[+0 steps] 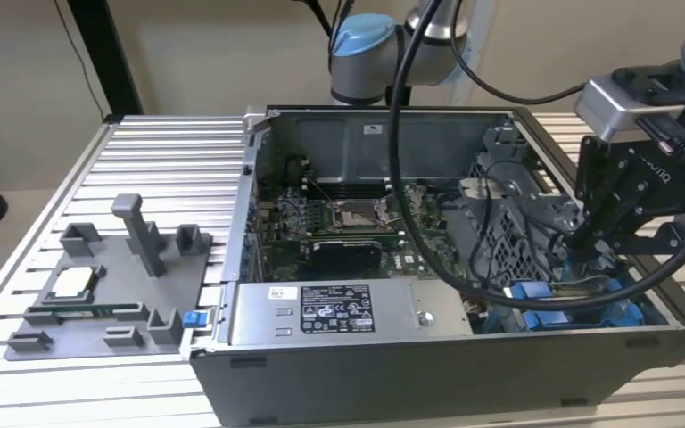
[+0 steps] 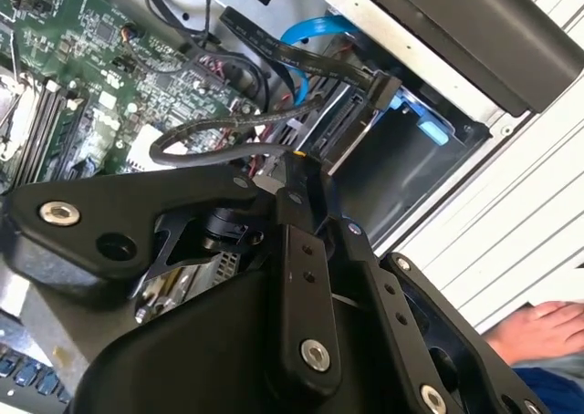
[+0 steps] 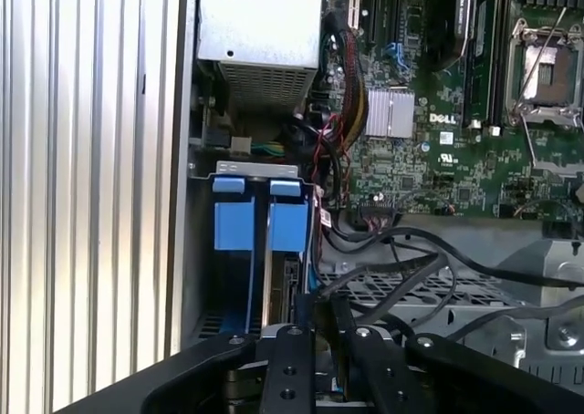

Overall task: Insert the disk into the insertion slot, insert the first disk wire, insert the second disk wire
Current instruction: 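Insert the first disk wire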

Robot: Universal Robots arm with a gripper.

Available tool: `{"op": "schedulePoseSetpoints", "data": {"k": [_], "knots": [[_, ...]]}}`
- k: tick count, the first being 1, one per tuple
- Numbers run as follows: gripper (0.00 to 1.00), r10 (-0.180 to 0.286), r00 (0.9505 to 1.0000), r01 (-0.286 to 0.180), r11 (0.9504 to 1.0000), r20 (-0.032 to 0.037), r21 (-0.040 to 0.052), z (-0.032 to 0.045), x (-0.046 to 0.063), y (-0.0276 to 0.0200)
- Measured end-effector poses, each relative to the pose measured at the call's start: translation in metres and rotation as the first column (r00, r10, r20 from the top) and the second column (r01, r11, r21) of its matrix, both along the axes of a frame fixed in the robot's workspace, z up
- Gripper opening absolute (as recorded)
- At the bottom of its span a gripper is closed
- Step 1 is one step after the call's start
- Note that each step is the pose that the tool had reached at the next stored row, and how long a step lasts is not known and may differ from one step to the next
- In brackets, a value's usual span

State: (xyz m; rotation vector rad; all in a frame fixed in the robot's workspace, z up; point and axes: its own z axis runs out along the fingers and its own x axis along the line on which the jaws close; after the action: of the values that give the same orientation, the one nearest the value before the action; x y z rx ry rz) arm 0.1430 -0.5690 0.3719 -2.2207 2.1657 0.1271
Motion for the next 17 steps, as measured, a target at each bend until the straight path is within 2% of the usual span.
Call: {"op": "schedulePoseSetpoints", "data": {"k": [17], "knots": [[0.00,-0.035,0.9994,0.035,0.9994,0.0000,-0.0046,-0.0066,0.012,-0.0029]]}}
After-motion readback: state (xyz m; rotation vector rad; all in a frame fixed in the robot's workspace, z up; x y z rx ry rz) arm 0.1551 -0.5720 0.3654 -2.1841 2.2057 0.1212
